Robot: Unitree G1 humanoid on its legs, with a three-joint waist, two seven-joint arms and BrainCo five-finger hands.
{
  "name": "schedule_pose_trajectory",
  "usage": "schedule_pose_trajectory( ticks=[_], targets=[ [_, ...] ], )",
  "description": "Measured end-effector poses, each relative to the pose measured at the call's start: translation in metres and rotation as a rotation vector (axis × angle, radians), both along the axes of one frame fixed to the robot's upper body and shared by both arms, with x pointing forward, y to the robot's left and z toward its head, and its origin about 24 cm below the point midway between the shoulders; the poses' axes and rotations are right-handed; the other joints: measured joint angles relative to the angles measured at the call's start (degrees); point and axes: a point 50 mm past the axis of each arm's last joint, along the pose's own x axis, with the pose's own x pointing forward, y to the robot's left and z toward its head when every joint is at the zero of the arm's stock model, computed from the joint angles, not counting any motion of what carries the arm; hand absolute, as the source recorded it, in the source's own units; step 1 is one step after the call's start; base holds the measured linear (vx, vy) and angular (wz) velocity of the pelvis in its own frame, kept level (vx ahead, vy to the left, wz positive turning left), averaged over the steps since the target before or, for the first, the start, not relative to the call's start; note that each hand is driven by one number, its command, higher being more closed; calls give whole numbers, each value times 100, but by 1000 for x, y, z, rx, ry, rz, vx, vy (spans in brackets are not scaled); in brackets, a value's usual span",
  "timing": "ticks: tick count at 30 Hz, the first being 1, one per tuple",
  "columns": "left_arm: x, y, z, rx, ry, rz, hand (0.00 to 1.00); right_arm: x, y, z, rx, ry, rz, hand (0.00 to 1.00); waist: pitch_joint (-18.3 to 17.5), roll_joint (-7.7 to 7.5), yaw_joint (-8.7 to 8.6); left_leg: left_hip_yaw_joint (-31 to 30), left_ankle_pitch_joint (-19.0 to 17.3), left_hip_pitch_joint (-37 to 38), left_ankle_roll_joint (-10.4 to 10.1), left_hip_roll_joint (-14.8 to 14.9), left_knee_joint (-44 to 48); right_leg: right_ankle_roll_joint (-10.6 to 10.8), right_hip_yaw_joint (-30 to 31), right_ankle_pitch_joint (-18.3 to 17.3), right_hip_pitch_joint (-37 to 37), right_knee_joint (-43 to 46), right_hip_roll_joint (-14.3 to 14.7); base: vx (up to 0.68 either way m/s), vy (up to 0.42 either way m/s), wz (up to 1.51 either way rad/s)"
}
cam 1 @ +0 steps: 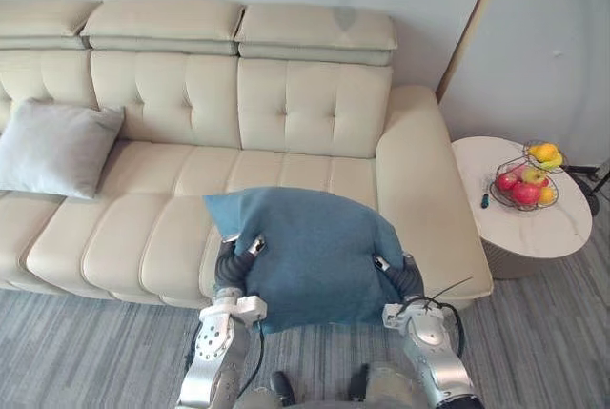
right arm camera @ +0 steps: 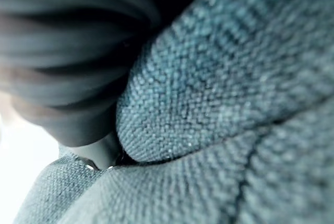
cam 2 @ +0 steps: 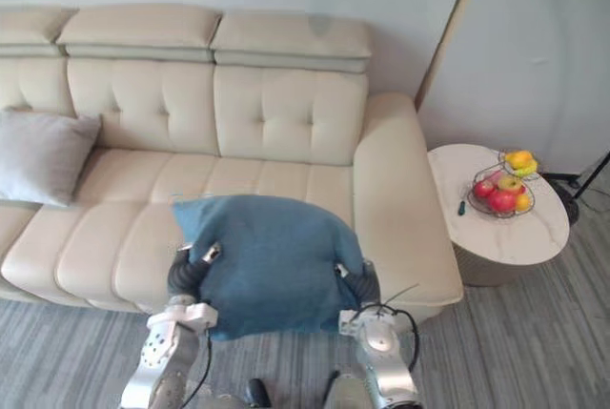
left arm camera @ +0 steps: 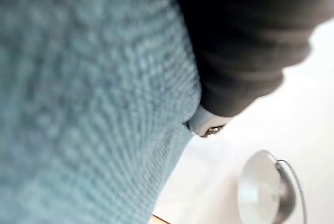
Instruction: Pick up cushions and gather them together orderly.
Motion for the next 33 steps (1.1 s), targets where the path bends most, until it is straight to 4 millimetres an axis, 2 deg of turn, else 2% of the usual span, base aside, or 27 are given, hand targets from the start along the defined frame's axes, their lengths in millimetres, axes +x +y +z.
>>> schedule_pose_trajectory(
  ticks=[2,3,4,5,7,8,9,10,12,13,14,15,16,17,18,21,24,26,30,33],
  targets=[
    [0,-3,0,0,-2,-15,100,-1,-3,0,-11,3,-1,100,-36,-59,-57,-145,-142,49,1,-236,78,-315,390,277,70,-556,144,260,-45,59],
    [0,-10,-2,-16,6,-35,100,-3,-10,-1,-36,9,-4,100,-51,106,-98,-325,-341,0,-40,-176,322,-417,425,362,176,-605,207,369,-68,69],
    [-1,-15,-2,-15,5,-57,100,-8,-13,-1,-41,11,-13,100,-125,244,-93,-439,-526,-131,-100,-21,656,-361,194,279,341,-743,265,334,-66,62],
    [-1,-15,-2,-16,3,-59,100,-10,-13,-1,-39,10,-15,100,-148,288,-76,-505,-592,-184,-112,84,853,-376,125,250,434,-817,322,416,-99,44],
    [-2,-13,-3,-15,6,-50,100,-15,-9,5,-20,-6,-26,100,-139,279,73,-503,-850,-380,-169,507,1989,-423,71,250,913,-1146,597,364,-120,13],
    [-3,-10,-4,-13,12,-37,100,-17,-8,13,-14,-38,-26,100,-127,234,127,-502,-898,-648,-176,774,2936,-430,233,245,1217,-1332,705,243,-37,-17],
    [-4,-8,-5,-11,16,-33,100,-17,-8,17,-12,-56,-26,100,-126,209,185,-478,-966,-753,-155,896,3280,-433,341,244,1320,-1391,748,282,1,-57],
    [-7,-7,-7,-10,28,-29,100,-15,-7,24,-10,-87,-24,100,-175,151,322,-540,-1097,-822,-72,1084,3507,-441,563,238,1409,-1464,790,231,36,-86],
    [-8,-7,-8,-14,34,-27,100,-11,-5,36,-14,-142,-17,100,-184,103,396,-994,-1189,-930,-155,1253,3115,-439,908,239,1415,-1499,794,186,65,-94],
    [-9,-7,-9,-14,35,-27,100,-10,-5,37,-18,-149,-17,100,-187,102,402,-1204,-1188,-932,-171,1252,2915,-436,1002,241,1415,-1499,789,132,161,-79],
    [-8,-7,-9,-13,35,-27,100,-10,-5,37,-23,-151,-22,100,-198,81,396,-1697,-1145,-870,-233,1191,2425,-414,1169,255,1416,-1494,752,136,259,-77],
    [-9,-8,-9,-14,36,-29,100,-10,-6,37,-33,-150,-27,100,-225,113,382,-2093,-773,-710,-375,1164,1778,-290,1285,298,1412,-1506,746,152,354,-83],
    [-9,-9,-9,-15,37,-33,100,-11,-6,37,-42,-148,-30,100,-280,177,376,-2282,-392,-635,-680,1180,1429,-48,1413,287,1426,-1592,795,146,382,-76],
    [-9,-9,-11,-11,46,-34,100,-11,-5,33,-35,-134,-34,100,-314,149,366,-2245,-475,-490,-905,1121,1306,117,1548,351,1484,-1743,759,131,375,-59],
    [-11,-8,-12,-3,54,-37,100,-17,-3,28,-18,-109,-47,100,-378,-15,345,-2116,-416,-384,-819,955,1136,226,1657,458,1510,-1892,568,101,348,-48],
    [-16,-7,-17,-1,76,-35,100,-23,-1,22,-20,-79,-56,100,-498,-201,348,-1744,-300,-20,-641,563,710,374,1942,524,1556,-1991,180,45,226,-37],
    [-18,-7,-18,13,83,-48,100,-25,-1,16,-40,-52,-51,100,-526,-205,337,-1602,-200,200,-513,371,377,451,2091,511,1566,-2003,13,-9,118,-18],
    [-19,-7,-18,32,83,-60,100,-26,0,9,-45,-26,-47,100,-543,-198,326,-1600,-189,194,-517,360,337,533,2111,567,1576,-2098,9,-20,13,-7],
    [-19,-9,-18,38,83,-74,100,-29,-3,-4,-102,35,-22,100,-582,-149,315,-1606,-46,172,-574,390,125,492,2126,672,1494,-2249,81,-1,-37,-5],
    [-9,-9,-12,75,47,-83,100,-18,-3,-8,-120,50,-6,100,-577,-122,313,-1546,84,9,-606,437,-25,443,2149,848,1304,-2432,156,-29,-44,-14]
  ],
)
